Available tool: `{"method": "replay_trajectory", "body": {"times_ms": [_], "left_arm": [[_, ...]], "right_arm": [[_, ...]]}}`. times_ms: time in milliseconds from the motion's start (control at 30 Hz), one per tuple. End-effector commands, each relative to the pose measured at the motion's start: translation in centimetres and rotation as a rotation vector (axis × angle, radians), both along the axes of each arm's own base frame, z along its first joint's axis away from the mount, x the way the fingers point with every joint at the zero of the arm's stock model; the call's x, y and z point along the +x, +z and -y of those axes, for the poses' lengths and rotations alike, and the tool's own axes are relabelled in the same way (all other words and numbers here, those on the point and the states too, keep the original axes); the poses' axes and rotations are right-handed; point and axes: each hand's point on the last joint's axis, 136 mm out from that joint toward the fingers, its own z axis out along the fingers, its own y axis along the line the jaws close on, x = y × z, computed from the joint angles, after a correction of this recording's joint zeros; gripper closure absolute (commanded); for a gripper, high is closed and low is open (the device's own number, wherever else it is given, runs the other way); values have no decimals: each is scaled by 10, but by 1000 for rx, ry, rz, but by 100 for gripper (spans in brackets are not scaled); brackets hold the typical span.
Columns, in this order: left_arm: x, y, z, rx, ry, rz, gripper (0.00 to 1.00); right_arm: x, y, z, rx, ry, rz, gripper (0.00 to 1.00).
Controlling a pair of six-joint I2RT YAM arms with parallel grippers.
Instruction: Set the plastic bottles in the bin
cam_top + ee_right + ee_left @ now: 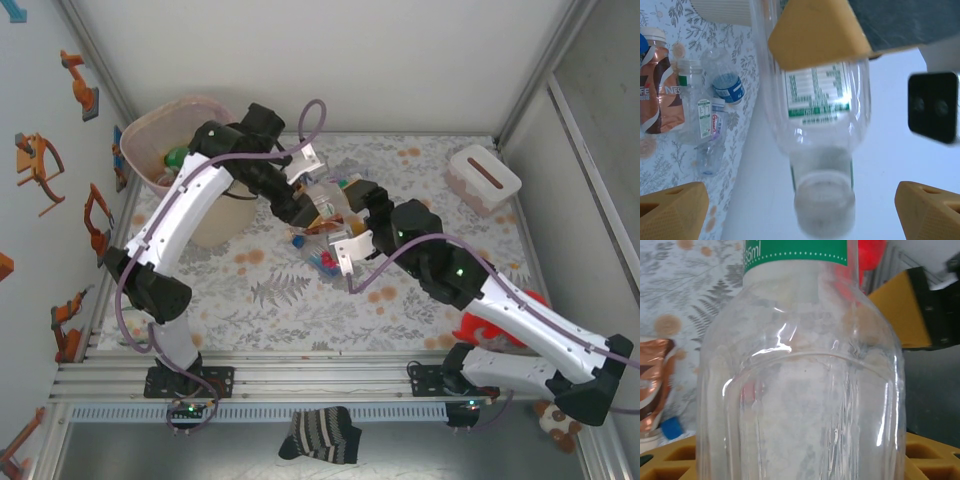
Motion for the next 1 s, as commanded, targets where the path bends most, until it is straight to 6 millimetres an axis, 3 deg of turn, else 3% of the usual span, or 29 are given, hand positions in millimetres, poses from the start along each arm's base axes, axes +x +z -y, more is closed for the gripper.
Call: {"method": "replay_trajectory", "body": {"times_ms": [0, 267, 367, 500, 633, 800, 967], "left_arm": [[24, 18, -16, -1, 106, 102, 47], [110, 62, -73, -75, 573, 328, 48], [138, 83, -111, -137, 799, 408, 48], [162, 96, -158, -234, 1052, 407, 47], [174, 94, -192, -261, 1266, 397, 44], [190, 79, -222, -359, 1526, 296, 58], [205, 52, -233, -339, 1675, 146, 58]], "right_arm": [[-2, -5, 12, 39, -72, -81, 7], [-9, -32, 19, 35, -130, -192, 9], [-10, -39, 20, 13, -145, -205, 9], [-10, -43, 20, -4, -160, -204, 9], [-10, -44, 15, -4, -160, -196, 9], [-11, -48, 10, -21, -158, -197, 9], [-10, -52, 7, -46, -167, -196, 9]]}}
